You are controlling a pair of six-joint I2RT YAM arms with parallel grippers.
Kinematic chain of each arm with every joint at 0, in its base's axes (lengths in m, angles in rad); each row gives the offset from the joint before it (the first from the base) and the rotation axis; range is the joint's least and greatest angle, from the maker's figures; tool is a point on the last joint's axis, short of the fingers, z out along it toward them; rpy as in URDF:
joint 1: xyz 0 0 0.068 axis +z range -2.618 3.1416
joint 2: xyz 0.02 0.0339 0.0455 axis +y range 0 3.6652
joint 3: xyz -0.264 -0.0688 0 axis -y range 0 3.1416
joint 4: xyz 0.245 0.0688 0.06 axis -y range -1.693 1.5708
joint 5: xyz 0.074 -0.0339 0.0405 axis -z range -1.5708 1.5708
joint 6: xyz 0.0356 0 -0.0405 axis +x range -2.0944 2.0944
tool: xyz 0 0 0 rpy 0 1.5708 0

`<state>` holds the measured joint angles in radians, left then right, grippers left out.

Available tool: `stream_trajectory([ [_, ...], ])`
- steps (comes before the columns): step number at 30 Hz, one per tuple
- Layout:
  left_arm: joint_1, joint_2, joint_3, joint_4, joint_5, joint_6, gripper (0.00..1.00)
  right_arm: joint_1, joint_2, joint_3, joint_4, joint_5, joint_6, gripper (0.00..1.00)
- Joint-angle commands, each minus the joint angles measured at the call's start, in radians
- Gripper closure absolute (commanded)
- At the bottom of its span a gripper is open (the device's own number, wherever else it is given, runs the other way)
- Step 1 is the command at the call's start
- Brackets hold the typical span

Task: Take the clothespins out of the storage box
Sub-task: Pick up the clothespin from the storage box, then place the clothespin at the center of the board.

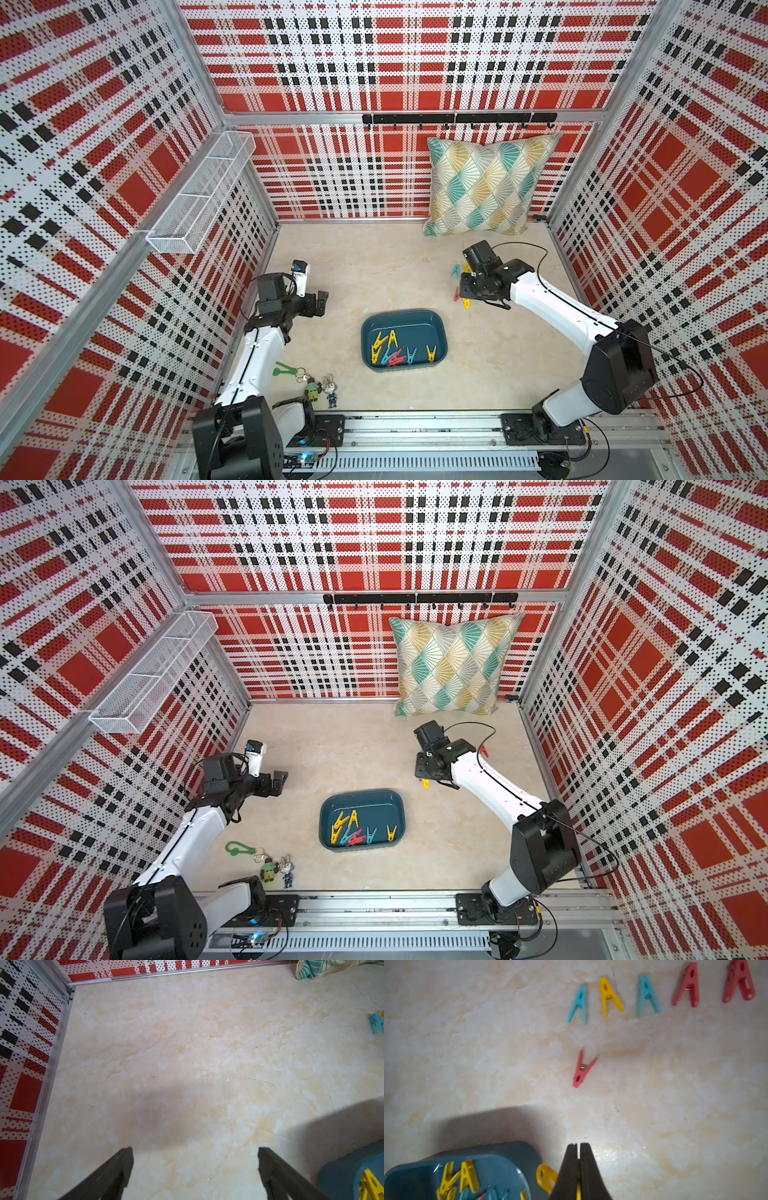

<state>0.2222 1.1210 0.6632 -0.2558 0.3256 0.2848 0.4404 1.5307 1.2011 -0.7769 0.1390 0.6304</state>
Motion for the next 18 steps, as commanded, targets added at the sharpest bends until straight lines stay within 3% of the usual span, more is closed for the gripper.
stream_trajectory([
  [1,0.014,-0.01,0.014,0.007,-0.01,-0.002,0.01,-0.101,-0.022,-0.047,0.027,-0.019,-0.039,1.0],
  [6,0.017,-0.009,0.015,0.007,-0.008,-0.004,0.01,-0.186,0.067,-0.048,0.057,-0.001,-0.061,1.0],
  [18,0.026,-0.018,0.015,0.007,0.0,-0.005,0.01,-0.193,0.36,0.123,0.084,-0.018,-0.054,1.0],
])
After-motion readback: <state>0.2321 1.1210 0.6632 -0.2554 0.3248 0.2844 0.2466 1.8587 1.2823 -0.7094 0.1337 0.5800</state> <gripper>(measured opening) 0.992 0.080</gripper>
